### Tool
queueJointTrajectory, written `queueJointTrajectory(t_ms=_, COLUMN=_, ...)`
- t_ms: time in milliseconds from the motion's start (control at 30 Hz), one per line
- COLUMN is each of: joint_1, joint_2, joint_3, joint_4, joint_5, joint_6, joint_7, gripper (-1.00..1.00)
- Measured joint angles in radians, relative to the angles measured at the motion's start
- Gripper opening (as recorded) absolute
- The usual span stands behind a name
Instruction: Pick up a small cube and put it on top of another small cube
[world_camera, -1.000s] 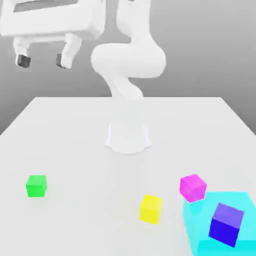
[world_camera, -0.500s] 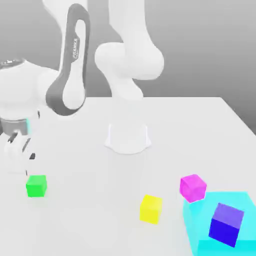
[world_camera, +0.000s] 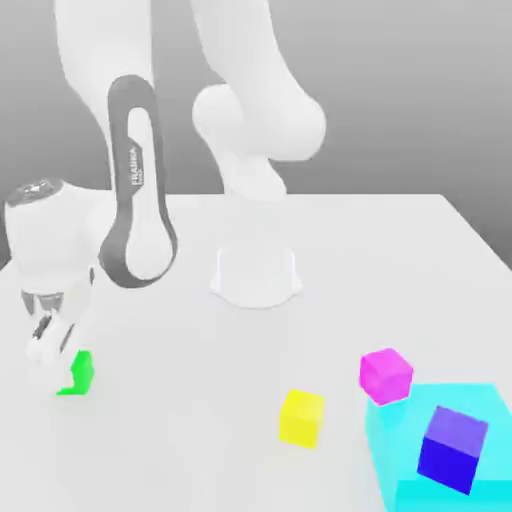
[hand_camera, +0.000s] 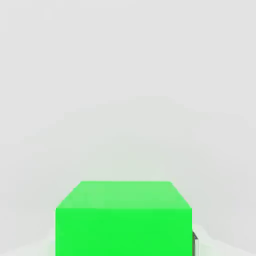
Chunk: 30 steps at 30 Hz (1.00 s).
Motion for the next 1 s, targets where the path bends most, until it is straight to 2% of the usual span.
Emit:
queueJointTrajectory(t_ms=100, joint_1=0.011, joint_2=-0.107, joint_3=-0.026, joint_4=-0.022, joint_5=-0.065, joint_6=-0.084, joint_7=0.048, gripper=-1.0)
queueJointTrajectory(t_ms=167, joint_1=0.044, joint_2=-0.135, joint_3=0.002, joint_4=0.002, joint_5=-0.093, joint_6=-0.137, joint_7=0.037, gripper=-1.0)
queueJointTrajectory(t_ms=800, joint_1=0.651, joint_2=-0.123, joint_3=0.472, joint_4=0.477, joint_5=-0.177, joint_6=-0.607, joint_7=-0.388, gripper=-1.0)
queueJointTrajectory(t_ms=900, joint_1=0.678, joint_2=-0.05, joint_3=0.474, joint_4=0.482, joint_5=-0.224, joint_6=-0.546, joint_7=-0.379, gripper=-1.0)
queueJointTrajectory(t_ms=933, joint_1=0.687, joint_2=-0.018, joint_3=0.466, joint_4=0.475, joint_5=-0.244, joint_6=-0.509, joint_7=-0.367, gripper=1.0)
queueJointTrajectory(t_ms=1000, joint_1=0.687, joint_2=-0.018, joint_3=0.466, joint_4=0.475, joint_5=-0.244, joint_6=-0.509, joint_7=-0.367, gripper=1.0)
